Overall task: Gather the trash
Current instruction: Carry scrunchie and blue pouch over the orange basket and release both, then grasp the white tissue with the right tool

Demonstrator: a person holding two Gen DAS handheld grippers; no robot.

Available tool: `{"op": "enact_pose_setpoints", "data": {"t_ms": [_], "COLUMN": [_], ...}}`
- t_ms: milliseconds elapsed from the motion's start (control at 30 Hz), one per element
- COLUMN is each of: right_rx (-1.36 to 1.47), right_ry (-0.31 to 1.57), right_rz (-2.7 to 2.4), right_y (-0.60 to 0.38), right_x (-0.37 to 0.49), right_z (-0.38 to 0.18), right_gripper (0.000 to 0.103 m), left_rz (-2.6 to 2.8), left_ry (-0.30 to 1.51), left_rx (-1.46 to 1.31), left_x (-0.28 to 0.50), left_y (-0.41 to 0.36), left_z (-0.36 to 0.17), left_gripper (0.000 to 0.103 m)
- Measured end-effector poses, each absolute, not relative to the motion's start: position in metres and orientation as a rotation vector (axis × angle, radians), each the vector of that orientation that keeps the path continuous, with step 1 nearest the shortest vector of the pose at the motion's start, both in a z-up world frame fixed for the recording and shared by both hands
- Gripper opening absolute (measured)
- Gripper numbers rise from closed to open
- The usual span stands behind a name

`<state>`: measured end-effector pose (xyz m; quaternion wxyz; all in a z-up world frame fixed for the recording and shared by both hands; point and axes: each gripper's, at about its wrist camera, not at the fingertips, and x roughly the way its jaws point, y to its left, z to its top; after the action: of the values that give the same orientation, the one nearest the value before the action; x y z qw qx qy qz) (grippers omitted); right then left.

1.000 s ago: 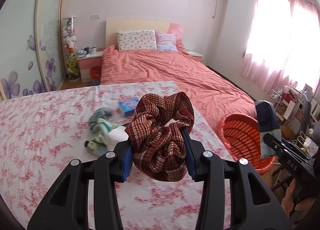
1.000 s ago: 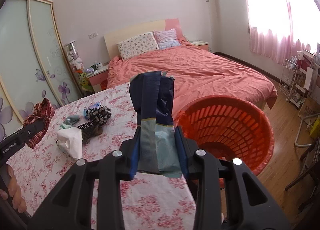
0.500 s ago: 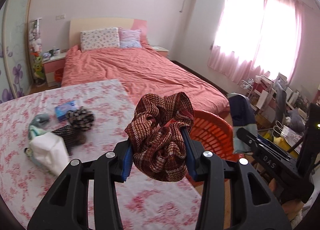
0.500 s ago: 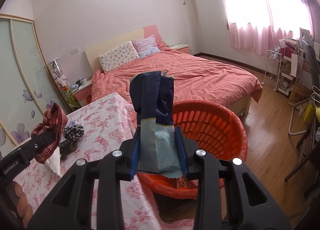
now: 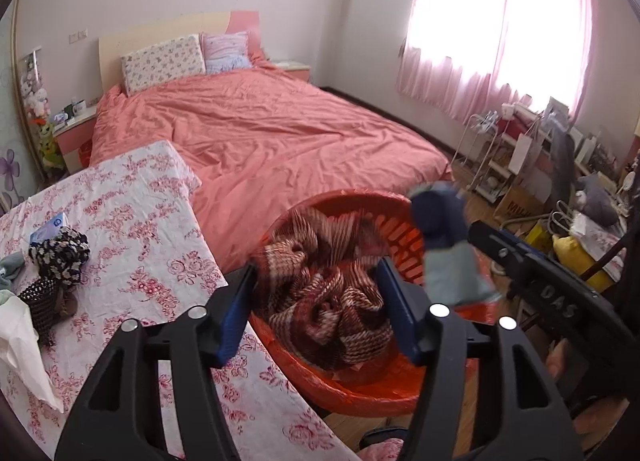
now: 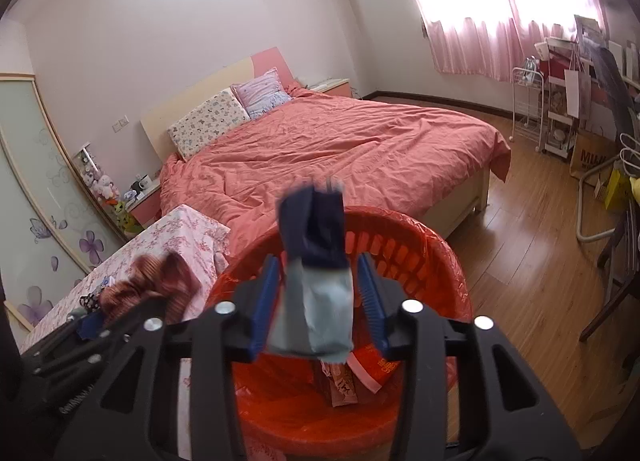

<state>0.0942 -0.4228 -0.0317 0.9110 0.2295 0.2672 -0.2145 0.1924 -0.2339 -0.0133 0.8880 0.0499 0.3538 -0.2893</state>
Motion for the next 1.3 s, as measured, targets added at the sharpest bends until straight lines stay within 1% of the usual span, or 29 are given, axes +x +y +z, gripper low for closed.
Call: {"op": "enact_pose_setpoints", "data": {"t_ms": [33, 133, 233, 433, 667, 867, 1000, 1033, 1067, 1300], "right_rx": [0.478, 0.474, 0.458, 0.414, 0.362, 0.301, 0.245, 0.237, 0.228, 0.185], "right_ry": [0.555, 0.564, 0.581, 0.611, 0.640, 0.691, 0.718, 0.723, 0.729, 0.787], "right_rz": [-0.449, -0.467, -0.479, -0.460, -0.394, -0.284, -0.182, -0.160, -0.137, 0.046], "right_y": [-0.425, -0.426, -0.421, -0.396, -0.350, -0.287, -0.230, -0.220, -0.208, -0.122], "right_x": [0.094, 0.091, 0.090, 0.093, 0.103, 0.127, 0.149, 0.153, 0.159, 0.195], "right_z": [-0.035, -0.040, -0.044, -0.042, -0.032, -0.033, -0.034, -0.034, -0.034, -0.045], "right_gripper": [0.054, 0.058, 0.059, 0.059, 0.059, 0.059, 0.059, 0.059, 0.059, 0.062], "left_rz": [-0.588, -0.557, -0.514, -0.404, -0.298, -0.162, -0.067, -0.042, -0.017, 0.105], "left_ry": [0.755, 0.772, 0.767, 0.736, 0.736, 0.769, 0.752, 0.742, 0.739, 0.761], "left_rx": [0.107, 0.119, 0.127, 0.128, 0.086, -0.005, -0.044, -0.056, -0.067, -0.098], "left_x": [0.195, 0.194, 0.190, 0.177, 0.178, 0.184, 0.186, 0.185, 0.185, 0.189], "left_y": [-0.234, -0.227, -0.214, -0.172, -0.099, -0.018, 0.036, 0.050, 0.064, 0.127], "left_z": [-0.018, -0.022, -0.020, -0.012, -0.009, -0.016, -0.021, -0.023, -0.024, -0.036], "left_gripper": [0.064, 0.065, 0.075, 0.084, 0.084, 0.084, 0.084, 0.086, 0.091, 0.092]}}
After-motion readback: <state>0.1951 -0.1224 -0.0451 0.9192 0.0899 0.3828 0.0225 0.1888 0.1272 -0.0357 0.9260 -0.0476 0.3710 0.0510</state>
